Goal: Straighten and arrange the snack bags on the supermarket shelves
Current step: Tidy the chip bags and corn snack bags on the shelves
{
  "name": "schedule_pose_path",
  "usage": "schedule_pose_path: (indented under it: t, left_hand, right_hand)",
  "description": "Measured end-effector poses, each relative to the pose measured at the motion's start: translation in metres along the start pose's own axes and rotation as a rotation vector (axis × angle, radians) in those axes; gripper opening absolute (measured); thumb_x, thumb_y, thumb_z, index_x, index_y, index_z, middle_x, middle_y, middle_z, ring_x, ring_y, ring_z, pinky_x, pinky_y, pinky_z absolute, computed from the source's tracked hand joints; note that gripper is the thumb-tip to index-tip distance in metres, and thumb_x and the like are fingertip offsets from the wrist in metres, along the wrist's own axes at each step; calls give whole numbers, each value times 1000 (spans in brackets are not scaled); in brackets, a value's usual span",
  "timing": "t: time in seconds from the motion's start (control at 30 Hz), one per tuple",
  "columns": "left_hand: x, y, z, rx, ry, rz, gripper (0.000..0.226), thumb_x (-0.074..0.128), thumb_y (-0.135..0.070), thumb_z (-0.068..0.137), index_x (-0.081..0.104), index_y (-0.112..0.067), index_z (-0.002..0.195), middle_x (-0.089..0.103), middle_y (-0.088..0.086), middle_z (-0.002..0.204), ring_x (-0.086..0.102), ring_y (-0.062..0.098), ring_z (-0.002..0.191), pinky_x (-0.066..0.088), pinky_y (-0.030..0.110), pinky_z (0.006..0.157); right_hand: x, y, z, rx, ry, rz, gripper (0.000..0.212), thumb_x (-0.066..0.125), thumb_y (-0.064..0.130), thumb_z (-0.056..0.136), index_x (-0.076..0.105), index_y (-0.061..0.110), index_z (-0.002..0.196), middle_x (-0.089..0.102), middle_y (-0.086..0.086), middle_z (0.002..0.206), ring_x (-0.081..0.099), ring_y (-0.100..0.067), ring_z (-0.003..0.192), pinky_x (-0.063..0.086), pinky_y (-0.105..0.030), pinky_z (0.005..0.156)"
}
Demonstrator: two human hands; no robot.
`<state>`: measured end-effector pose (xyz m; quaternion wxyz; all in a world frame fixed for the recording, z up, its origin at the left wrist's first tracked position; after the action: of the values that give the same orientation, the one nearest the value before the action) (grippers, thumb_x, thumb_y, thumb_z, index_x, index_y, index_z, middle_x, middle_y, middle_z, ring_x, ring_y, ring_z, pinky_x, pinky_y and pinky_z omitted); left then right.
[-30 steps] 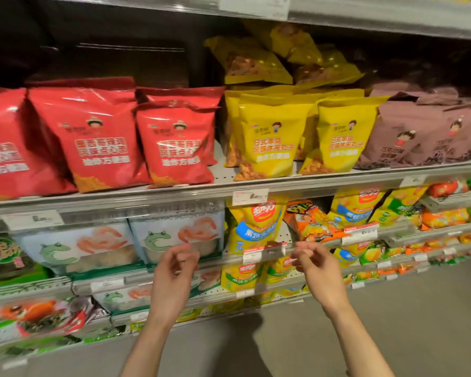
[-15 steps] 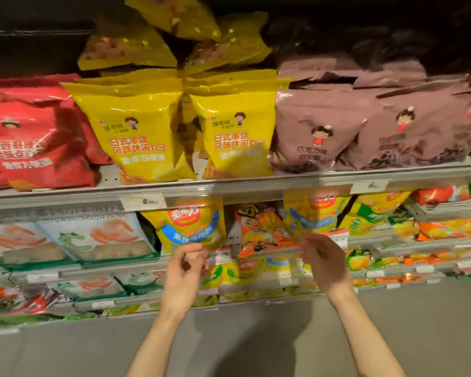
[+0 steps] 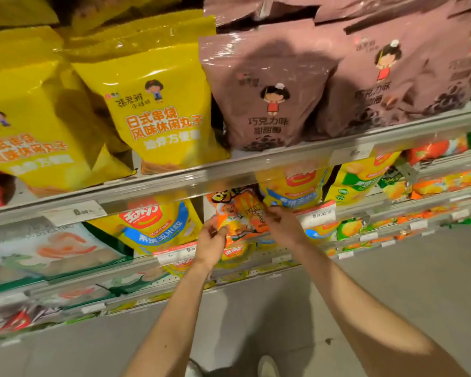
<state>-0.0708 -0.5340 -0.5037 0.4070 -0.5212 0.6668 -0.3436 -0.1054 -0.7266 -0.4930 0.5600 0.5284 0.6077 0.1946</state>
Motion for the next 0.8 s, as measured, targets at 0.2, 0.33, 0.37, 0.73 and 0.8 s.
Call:
schedule_pose_path:
  t: [0.2,0.33,0.37,0.73,0.8]
  left_hand:
    - [-2,-1,-1,-60,35,9,48,65,-9,99,50,-20,143,62,11,137,63,30,122,51,49,107]
    - [-8,-6,-11,-42,49,-29,54,65,4,91,52,-39,121,69,-12,102,69,3,86,53,14,65]
    - [-9,-8,-15,-43,56,-25,56,64,6,88,54,-40,117,69,-11,95,68,5,79,50,10,59]
    - [-20,-10,-51,-8,-42,-5,25,71,-30,97,58,-14,110,65,2,90,61,18,83,47,31,78]
    - [-23,-8,-58,-1,-59,4,22,72,-26,97,56,-17,109,68,2,94,63,17,86,49,27,75]
  right_hand:
    - [1,1,4,33,105,108,32,57,33,103,65,14,127,71,-3,114,65,-20,104,45,-29,83]
    - [-1,4,3,55,169,143,34,55,50,101,64,29,125,71,12,93,66,-6,86,48,-17,73]
    - [0,5,2,60,182,138,30,55,52,100,65,31,117,69,16,78,63,-1,71,45,-12,61]
    - [11,4,-13,-41,259,126,43,70,55,88,77,13,96,79,-4,88,74,-16,83,57,-35,78]
    - [12,4,-19,-65,281,140,44,72,56,86,75,17,106,78,-3,99,74,-18,92,60,-42,87]
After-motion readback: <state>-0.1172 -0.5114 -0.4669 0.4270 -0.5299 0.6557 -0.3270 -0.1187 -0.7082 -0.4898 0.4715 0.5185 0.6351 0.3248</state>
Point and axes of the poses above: each hand's wrist, its own z-axis towards the middle knuckle, its own x-axis out of the palm, y = z × x, the point moved 1 cm from there along z, towards the middle knuckle
